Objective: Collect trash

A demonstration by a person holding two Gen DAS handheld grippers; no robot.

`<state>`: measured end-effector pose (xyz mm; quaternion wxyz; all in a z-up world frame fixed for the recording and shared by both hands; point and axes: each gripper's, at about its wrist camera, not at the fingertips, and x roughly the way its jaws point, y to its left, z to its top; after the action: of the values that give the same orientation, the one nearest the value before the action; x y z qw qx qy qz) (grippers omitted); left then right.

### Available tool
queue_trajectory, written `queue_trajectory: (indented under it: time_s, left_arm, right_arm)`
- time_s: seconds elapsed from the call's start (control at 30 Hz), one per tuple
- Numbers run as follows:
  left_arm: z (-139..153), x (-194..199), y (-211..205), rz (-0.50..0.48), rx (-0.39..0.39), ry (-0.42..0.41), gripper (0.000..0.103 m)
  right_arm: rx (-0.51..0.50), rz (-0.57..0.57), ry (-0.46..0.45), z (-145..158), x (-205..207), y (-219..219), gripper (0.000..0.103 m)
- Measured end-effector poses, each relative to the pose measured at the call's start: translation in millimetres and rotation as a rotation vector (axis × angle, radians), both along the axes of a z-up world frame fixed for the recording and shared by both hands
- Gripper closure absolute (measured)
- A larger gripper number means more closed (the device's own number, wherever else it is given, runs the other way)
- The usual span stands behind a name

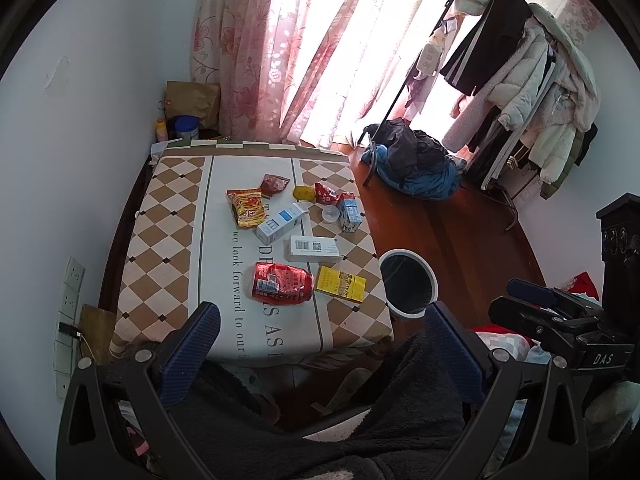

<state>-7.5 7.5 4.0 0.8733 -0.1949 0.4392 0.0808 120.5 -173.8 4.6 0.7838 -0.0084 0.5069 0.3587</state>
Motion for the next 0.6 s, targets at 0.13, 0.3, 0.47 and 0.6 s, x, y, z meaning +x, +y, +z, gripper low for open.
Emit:
queue_trajectory:
  time_s: [0.13, 0.3, 0.47, 0.6]
  left_arm:
    - [0.5, -2.9, 2.9, 0.013, -0.008, -0.003, 0.000]
    - [0.1, -3.4, 4.3, 0.015, -0.011, -0.002, 0.000]
    - [-0.6, -4.6, 4.6, 0.017, -0.010, -0.003, 0.000]
    - [-0.7, -4.4, 5.7, 0.015, -0.011, -0.003, 0.000]
  right_arm:
    - [0.003, 0.007, 0.000, -1.0, -0.1, 2.5, 0.000]
    - [0.003, 0.015, -0.001, -2.3, -0.3, 7.8, 0.000]
    - [0.006, 0.025, 0.000, -2.8, 0.7, 11.6, 0.000]
    - [0.006, 0.024, -0.001, -2.9, 0.6, 12.5, 0.000]
